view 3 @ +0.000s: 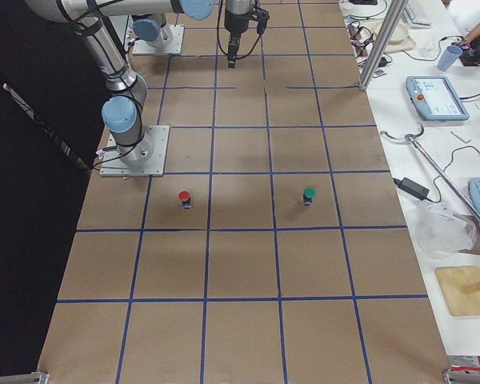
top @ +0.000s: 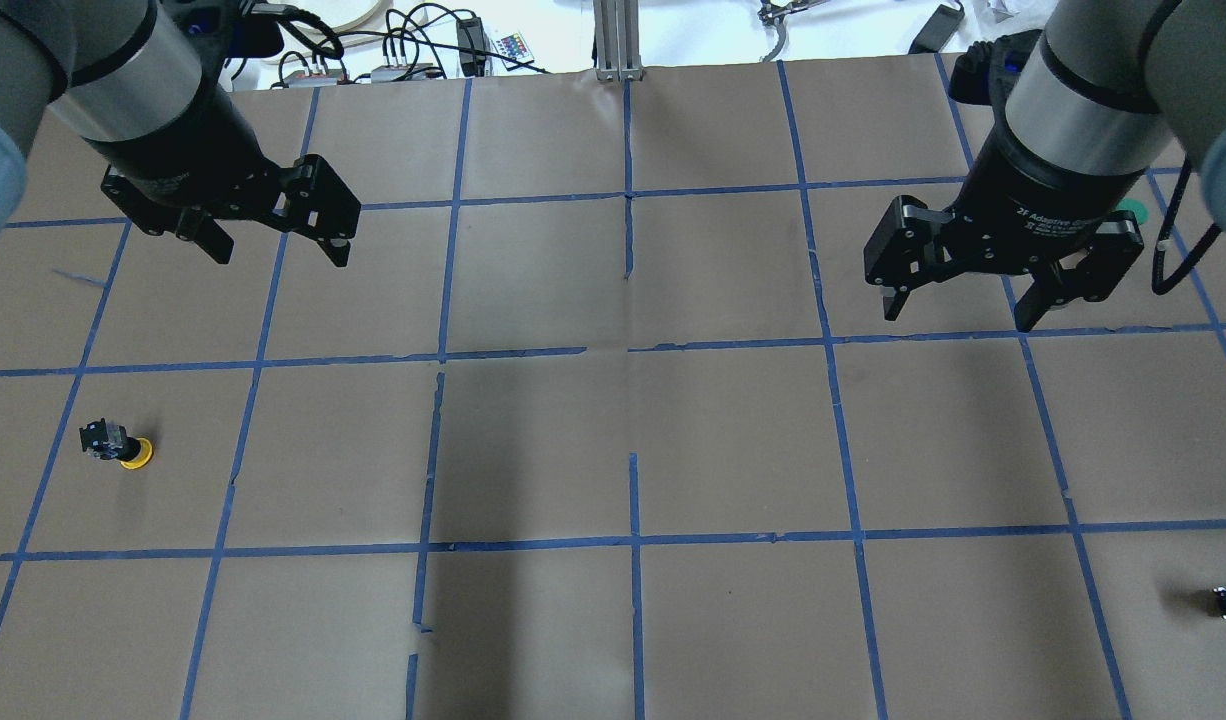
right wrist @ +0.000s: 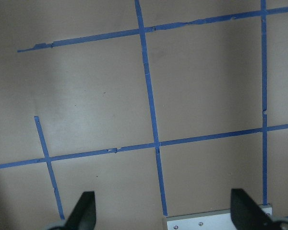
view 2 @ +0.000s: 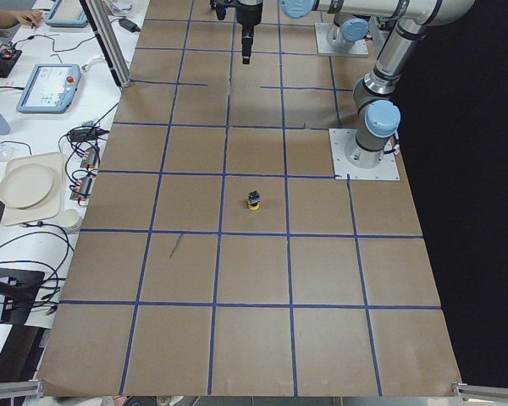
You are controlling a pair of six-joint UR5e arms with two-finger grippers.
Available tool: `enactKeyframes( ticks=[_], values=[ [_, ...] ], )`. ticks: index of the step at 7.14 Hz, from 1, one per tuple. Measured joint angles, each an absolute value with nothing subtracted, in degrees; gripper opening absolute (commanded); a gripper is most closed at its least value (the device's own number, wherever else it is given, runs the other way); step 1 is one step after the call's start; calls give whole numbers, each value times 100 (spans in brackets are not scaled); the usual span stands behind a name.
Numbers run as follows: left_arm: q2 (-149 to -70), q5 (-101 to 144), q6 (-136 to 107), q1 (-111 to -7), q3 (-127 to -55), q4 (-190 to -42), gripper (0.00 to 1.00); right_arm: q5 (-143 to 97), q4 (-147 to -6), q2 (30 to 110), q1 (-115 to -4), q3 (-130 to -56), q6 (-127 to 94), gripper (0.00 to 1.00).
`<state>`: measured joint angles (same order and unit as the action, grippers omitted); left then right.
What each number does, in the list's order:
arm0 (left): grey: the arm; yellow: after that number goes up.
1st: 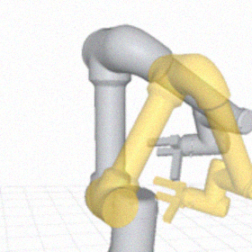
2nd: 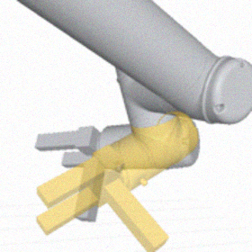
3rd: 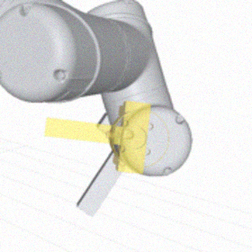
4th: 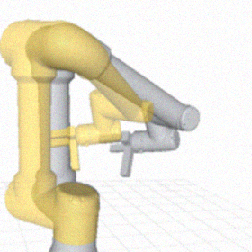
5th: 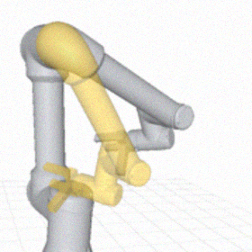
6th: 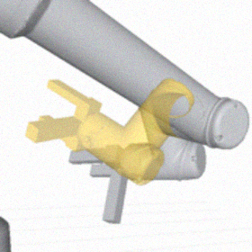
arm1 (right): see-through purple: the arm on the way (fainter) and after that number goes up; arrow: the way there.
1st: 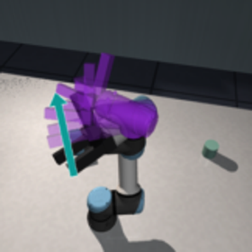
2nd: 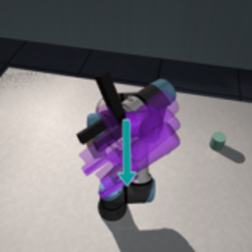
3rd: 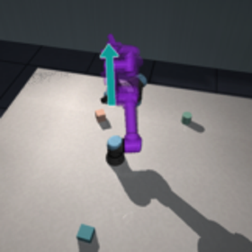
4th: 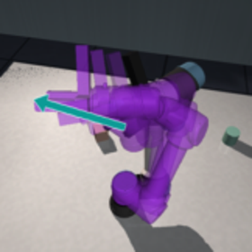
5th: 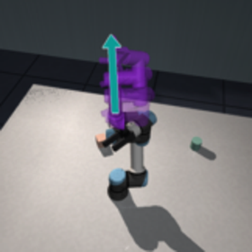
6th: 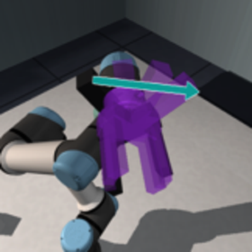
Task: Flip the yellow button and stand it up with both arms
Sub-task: 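Move the left gripper down toward the yellow button lying on its side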
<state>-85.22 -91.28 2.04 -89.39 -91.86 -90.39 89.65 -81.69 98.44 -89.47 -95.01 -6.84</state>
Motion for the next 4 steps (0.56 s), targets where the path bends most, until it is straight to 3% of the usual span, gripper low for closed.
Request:
enactKeyframes(
  ticks=[4],
  values=[
    [-8514, -9116, 1321, -8512, -9315, -9023, 100, 8963, -8169, 9844, -8952, -9508, -629, 100]
  ],
)
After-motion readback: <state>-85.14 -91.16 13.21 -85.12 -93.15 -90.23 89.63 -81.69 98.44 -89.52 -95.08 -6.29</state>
